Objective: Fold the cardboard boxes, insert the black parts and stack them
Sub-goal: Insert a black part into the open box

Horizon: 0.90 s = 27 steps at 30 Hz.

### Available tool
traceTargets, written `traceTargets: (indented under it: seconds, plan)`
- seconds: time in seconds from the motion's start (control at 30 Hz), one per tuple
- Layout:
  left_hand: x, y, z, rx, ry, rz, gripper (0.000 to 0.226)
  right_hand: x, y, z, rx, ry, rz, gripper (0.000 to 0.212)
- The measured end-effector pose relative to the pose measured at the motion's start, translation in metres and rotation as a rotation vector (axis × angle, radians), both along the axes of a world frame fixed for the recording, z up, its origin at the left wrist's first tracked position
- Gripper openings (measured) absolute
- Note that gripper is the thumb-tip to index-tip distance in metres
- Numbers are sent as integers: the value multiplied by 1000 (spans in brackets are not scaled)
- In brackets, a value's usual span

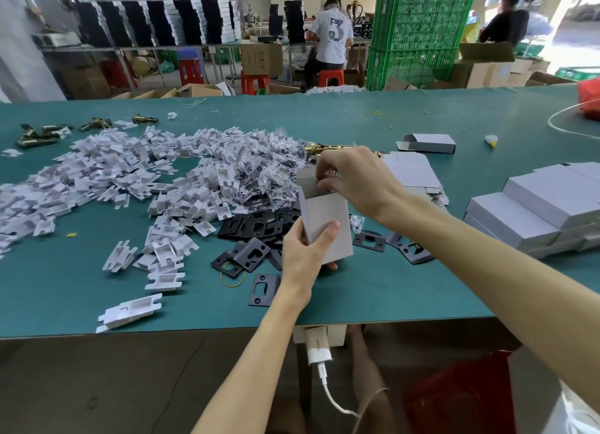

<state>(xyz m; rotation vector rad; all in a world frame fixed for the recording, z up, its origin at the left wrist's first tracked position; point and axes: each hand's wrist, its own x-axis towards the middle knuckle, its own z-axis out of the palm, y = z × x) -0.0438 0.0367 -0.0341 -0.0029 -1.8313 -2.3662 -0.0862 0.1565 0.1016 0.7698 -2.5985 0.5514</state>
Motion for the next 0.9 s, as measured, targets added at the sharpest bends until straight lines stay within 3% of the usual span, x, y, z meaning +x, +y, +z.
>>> traceTargets:
  seconds: [0.4, 0.63, 0.73, 0.9]
  plan:
    - [0, -1, 0, -22, 31, -20, 25, -2, 7, 2, 140, 24, -5, 9]
    - [0, -2, -1, 43, 71, -9, 28, 5, 10, 3, 83, 23, 97, 10]
    - [-1, -3, -1, 56, 98, -24, 34, 12, 15, 1, 33, 72, 129, 8]
    - [-2, -1, -3, 32, 100, -43, 41, 18, 17, -7, 120, 192, 162, 7]
